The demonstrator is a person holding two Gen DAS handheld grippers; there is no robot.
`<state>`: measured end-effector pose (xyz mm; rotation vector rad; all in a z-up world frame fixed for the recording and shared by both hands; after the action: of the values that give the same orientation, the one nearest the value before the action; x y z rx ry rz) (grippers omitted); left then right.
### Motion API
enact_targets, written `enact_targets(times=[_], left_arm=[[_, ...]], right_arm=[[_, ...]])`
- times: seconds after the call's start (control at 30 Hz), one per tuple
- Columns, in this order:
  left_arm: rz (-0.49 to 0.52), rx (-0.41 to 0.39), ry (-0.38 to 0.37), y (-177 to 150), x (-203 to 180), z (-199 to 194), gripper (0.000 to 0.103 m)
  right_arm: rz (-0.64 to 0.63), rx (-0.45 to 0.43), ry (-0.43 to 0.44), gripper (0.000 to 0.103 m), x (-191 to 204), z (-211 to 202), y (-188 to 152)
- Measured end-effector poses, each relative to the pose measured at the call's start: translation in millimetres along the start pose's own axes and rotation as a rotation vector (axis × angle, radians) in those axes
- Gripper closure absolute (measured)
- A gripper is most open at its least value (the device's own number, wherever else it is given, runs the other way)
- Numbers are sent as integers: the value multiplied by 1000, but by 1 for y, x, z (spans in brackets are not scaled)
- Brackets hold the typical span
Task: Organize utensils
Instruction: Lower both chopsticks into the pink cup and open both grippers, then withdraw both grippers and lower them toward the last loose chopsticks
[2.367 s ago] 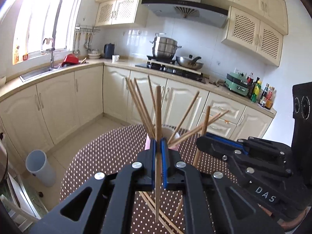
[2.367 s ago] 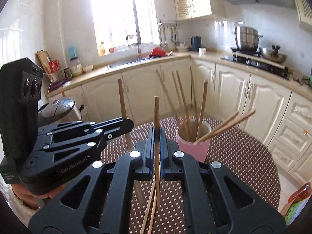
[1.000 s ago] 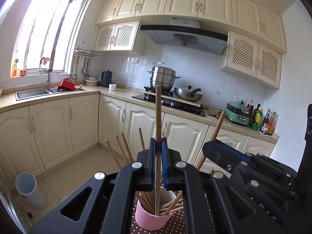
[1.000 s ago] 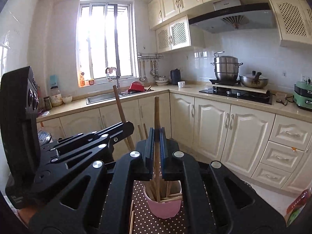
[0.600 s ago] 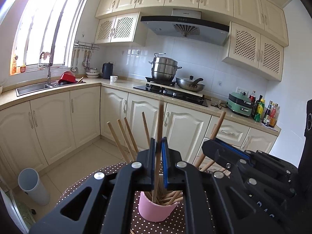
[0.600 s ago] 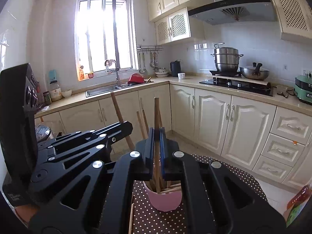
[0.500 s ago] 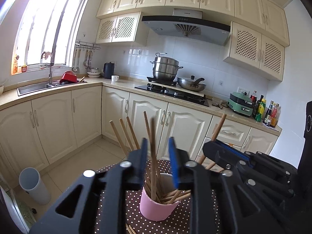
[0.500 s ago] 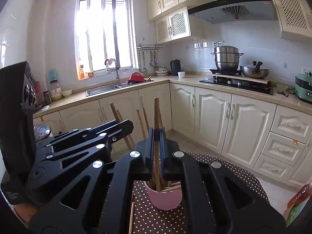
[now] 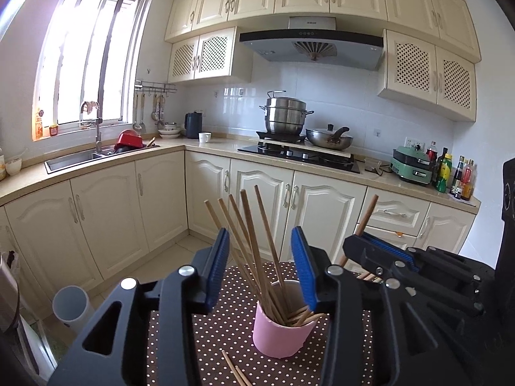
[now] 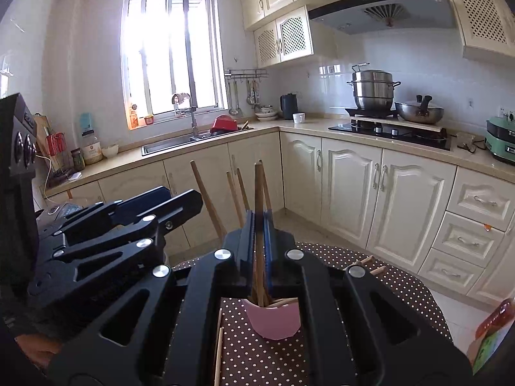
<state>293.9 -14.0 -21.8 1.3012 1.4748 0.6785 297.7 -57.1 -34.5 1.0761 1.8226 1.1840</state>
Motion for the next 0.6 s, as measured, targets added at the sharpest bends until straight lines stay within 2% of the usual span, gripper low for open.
enact_targets(times=[0.4, 0.6], left_arm=[[-11, -38, 58, 2, 20, -23, 44], [-23, -50, 81, 4, 30, -37, 43]], right_arm=[[23, 37, -5, 97, -4, 4, -15], [31, 51, -2, 96, 0, 2, -17]])
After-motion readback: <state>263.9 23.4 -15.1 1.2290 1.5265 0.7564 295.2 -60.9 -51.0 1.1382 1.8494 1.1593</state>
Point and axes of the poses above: each gripper's, at about its wrist camera, not at the fingertips, and z roughly the way its jaws point, x to its left, y to its top, the point moved 6 cm from there along z, roughly the way its jaws point, and after that the axes turned 15 degrees about -z, right-handed, at the moved point
